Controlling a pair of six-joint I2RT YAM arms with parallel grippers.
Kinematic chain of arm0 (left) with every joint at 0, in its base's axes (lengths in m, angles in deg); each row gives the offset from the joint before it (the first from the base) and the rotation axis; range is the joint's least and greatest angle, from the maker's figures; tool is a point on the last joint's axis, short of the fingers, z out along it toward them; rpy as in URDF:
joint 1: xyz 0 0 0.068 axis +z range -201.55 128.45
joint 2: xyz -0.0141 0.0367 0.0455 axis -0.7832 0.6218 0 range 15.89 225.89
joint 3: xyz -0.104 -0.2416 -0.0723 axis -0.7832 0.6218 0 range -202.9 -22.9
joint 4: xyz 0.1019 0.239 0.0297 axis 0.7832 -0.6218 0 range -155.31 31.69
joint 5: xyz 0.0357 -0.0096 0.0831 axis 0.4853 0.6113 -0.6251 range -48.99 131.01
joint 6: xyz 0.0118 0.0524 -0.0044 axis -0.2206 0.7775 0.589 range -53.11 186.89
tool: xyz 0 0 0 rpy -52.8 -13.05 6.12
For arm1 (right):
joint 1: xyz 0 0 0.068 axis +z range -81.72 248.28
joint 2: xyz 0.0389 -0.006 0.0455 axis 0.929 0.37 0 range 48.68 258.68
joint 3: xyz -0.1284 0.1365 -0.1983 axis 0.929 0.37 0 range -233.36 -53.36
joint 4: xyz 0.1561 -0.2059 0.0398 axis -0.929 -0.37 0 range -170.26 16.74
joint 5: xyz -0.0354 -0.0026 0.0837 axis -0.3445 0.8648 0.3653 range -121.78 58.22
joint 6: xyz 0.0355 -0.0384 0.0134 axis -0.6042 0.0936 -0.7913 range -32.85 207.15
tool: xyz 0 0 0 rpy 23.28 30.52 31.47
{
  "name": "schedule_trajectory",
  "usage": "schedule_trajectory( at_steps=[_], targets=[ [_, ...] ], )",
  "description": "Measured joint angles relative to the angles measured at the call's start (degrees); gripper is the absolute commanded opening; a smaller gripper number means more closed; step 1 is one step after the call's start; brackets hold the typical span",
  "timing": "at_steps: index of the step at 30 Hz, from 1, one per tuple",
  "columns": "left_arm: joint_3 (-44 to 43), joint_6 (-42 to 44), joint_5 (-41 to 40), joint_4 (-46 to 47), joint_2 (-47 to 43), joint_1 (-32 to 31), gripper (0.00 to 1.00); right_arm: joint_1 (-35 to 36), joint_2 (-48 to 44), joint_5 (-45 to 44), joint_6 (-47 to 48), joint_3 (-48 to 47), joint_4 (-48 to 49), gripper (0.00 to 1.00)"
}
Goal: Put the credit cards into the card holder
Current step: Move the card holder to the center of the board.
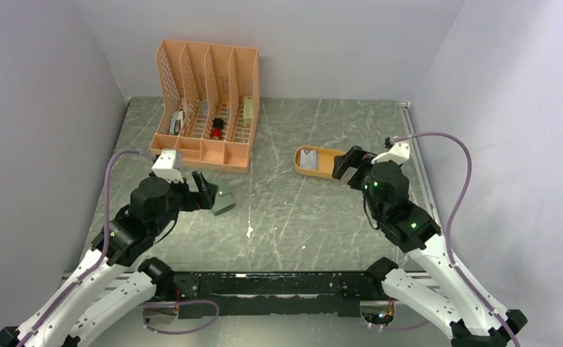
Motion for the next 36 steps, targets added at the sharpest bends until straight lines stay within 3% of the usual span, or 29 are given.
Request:
schedule_trajectory(
  at_steps=[18, 27, 30, 36],
  targets=[
    [0.7, 0.3, -0.5, 0.0, 0.0, 0.0, 0.99, 0.0, 0.1, 1.0, -2.7, 0.8, -0.9, 1.00],
    [1.7, -4.0, -0.7, -0.2, 9.5, 0.0, 0.99, 0.0, -1.5, 13.4, 3.9, 1.6, 1.6, 0.98],
    [5.2, -8.1, 1.1, 0.4, 10.7, 0.0, 0.92, 0.0, -1.4, 17.0, 4.8, 2.7, 1.9, 0.96],
    [13.2, -15.4, 4.0, 1.3, 12.7, 0.0, 0.93, 0.0, 0.4, 24.0, 4.8, 6.6, 2.7, 0.94]
  ],
)
